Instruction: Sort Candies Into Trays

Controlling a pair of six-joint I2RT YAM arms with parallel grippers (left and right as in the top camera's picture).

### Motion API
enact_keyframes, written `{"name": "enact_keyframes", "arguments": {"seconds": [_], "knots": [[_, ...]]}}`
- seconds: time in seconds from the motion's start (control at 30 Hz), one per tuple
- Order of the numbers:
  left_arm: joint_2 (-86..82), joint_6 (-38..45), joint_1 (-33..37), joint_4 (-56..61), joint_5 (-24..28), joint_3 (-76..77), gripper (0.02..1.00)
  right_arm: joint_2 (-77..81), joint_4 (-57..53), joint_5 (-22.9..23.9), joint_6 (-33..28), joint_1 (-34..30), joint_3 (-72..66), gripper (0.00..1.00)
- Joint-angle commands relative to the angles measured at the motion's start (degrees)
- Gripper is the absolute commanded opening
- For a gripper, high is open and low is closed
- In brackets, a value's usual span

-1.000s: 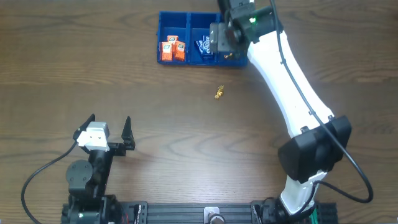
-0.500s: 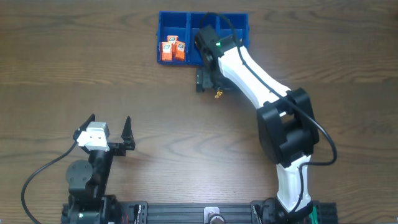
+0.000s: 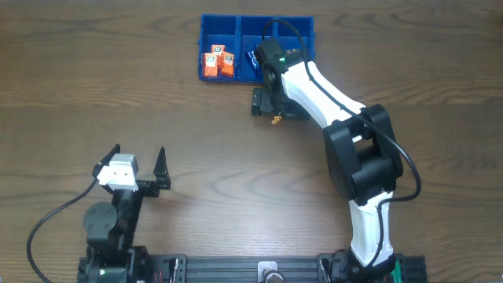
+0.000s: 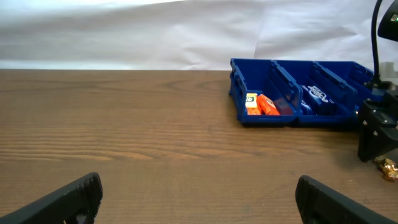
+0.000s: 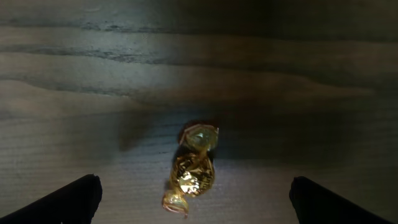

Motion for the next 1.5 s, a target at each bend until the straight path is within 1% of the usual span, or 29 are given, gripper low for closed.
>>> {"name": "enact_keyframes", "arguments": {"seconds": [0.03,0.1,0.13,0.2,0.23,0.27,0.33,0.37,0.47,0.63,0.77,0.8,0.9,1.0,1.03,1.1,1.17,1.2,1.23,1.27,1.3,1.33,1.37,1.4,1.5], "knots": [[-0.33,0.81,0.02,-1.92,1.03,-1.16,0.998,3.56,0.83,-0.28,0.79,-0.15,-0.37,1.0],[-0.33,0.81,0.02,-1.92,1.03,-1.16,0.998,3.69,0.9,-0.31,0.79,-0.15,-0.37,0.996],[-0.33,0.81,0.02,-1.92,1.03,-1.16,0.998,3.69,0.94,-0.31,0.79,-0.15,-0.37,0.976],[-0.33,0.81,0.02,-1.92,1.03,-1.16,0.998,3.69,0.96,-0.31,0.79,-0.15,-0.37,0.904],[-0.33,0.81,0.02,-1.92,1.05,-1.16,0.998,3.69,0.94,-0.31,0.76,-0.15,-0.37,0.814],[-0.33,0.81,0.02,-1.92,1.03,-1.16,0.998,3.69,0.94,-0.31,0.79,-0.15,-0.37,0.75],[-0.33,0.81,0.02,-1.92,1.03,-1.16,0.998,3.69,0.92,-0.74,0.76,-0.15,-0.37,0.562],[-0.33,0.81,0.02,-1.92,1.03,-1.16,0.996,3.69,0.9,-0.96,0.79,-0.15,-0.37,0.505],[-0.33,0.81,0.02,-1.92,1.03,-1.16,0.998,3.69,0.87,-1.36,0.79,-0.15,-0.37,0.386],[-0.33,0.81,0.02,-1.92,1.03,-1.16,0.998,3.69,0.68,-1.36,0.76,-0.15,-0.37,0.222],[-0.33,0.81,0.02,-1.92,1.03,-1.16,0.998,3.67,0.52,-1.36,0.79,-0.15,-0.37,0.058],[-0.33,0.81,0.02,-1.92,1.03,-1.16,0.998,3.54,0.52,-1.36,0.76,-0.15,-0.37,0.038],[-0.33,0.81,0.02,-1.92,1.03,-1.16,0.998,0.7,-0.48,-1.05,0.37,-0.15,-0.33,0.038],[-0.33,0.81,0.02,-1.92,1.03,-1.16,0.998,-5.53,-1.09,0.68,-0.04,-0.15,0.42,0.038],[-0.33,0.81,0.02,-1.92,1.03,-1.16,0.998,-9.33,-1.07,1.55,-1.29,-0.15,1.05,0.038],[-0.33,0.81,0.02,-1.92,1.03,-1.16,0.996,-14.69,-1.16,5.27,-1.46,-0.15,2.71,0.036],[-0.33,0.81,0.02,-1.92,1.05,-1.16,0.998,-17.7,0.09,10.16,-3.34,-0.17,5.03,0.036],[-0.33,0.81,0.02,-1.92,1.03,-1.16,0.998,-18.4,1.75,14.19,-4.15,-0.28,6.84,0.036],[-0.33,0.81,0.02,-1.92,1.03,-1.16,0.998,-18.34,4.44,17.79,-6.36,-0.57,8.9,0.036],[-0.33,0.81,0.02,-1.92,1.03,-1.16,0.996,-18.05,6.62,18.99,-8.0,-0.83,9.35,0.036],[-0.33,0.81,0.02,-1.92,1.03,-1.16,0.998,-17.73,10.84,20.04,-11.19,-1.27,9.44,0.036],[-0.33,0.81,0.02,-1.92,1.03,-1.16,0.998,-16.85,14.51,20.41,-13.73,-1.7,9.44,0.036],[-0.33,0.81,0.02,-1.92,1.03,-1.16,0.998,-15.82,17.07,20.41,-14.93,-2.1,9.44,0.036],[-0.33,0.81,0.02,-1.92,1.03,-1.16,0.998,-13.68,20.55,20.41,-15.45,-2.91,9.44,0.038],[-0.33,0.81,0.02,-1.92,1.03,-1.16,0.998,-9.2,24.96,20.37,-15.41,-4.33,9.44,0.036]]}}
